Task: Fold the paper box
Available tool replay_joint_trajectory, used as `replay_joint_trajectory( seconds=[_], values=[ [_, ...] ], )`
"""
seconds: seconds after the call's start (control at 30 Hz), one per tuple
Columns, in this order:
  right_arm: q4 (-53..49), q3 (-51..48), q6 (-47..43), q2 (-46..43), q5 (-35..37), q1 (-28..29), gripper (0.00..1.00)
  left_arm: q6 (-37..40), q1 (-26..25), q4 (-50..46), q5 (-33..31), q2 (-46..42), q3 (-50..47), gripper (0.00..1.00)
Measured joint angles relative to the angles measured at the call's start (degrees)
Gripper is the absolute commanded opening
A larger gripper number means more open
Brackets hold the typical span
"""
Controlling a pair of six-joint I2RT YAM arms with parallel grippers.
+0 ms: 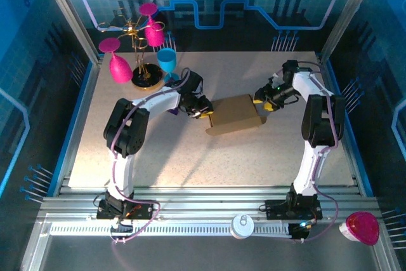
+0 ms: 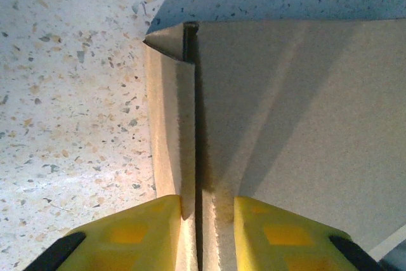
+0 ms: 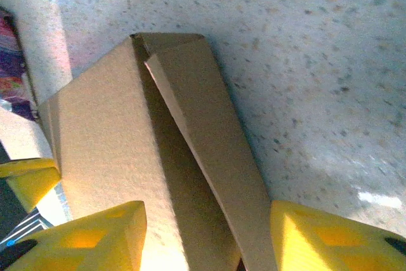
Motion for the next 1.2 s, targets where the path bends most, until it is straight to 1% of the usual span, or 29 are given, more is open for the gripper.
replay_joint_trajectory(
  seconds=[0.1,0.23,0.37,0.53,0.83,0.87,0.93,1.03,1.2],
  values=[
    [2.38,-2.1,-0.9,0.02,-2.73,-0.04,0.64,0.55,0.0,0.44,-0.44,0.11,-0.57,0.25],
    [2.99,-2.12,-2.23,0.52,-4.66,-0.09,0.65,1.66,0.0,0.5,-0.81,0.2,-0.76,0.25],
    [3.28,-2.12,-3.04,1.42,-5.51,-0.11,0.66,2.84,0.02,1.16,-0.81,0.2,-1.31,0.21],
    [3.48,-2.29,-4.04,1.55,-5.95,-0.11,0.66,3.82,0.2,2.47,-0.48,0.04,-2.19,0.2],
    [5.4,-8.76,-4.5,1.51,-6.64,-0.87,0.71,5.66,1.36,5.46,1.7,-0.68,-4.59,0.16],
    [5.81,-9.33,-4.52,1.49,-7.32,-1.2,0.74,5.88,1.49,5.7,1.9,-0.7,-4.79,0.15],
    [6.69,-9.79,-4.52,1.18,-8.79,-1.64,0.75,6.19,1.79,6.27,2.29,-0.92,-5.38,0.14],
    [8.0,-9.81,-4.5,1.18,-11.61,-1.86,0.76,7.1,2.25,7.04,2.32,-1.55,-6.47,0.14],
    [8.68,-9.7,-4.55,1.38,-15.61,-0.44,0.76,7.45,3.37,8.52,2.71,-2.62,-8.57,0.13]
  ],
)
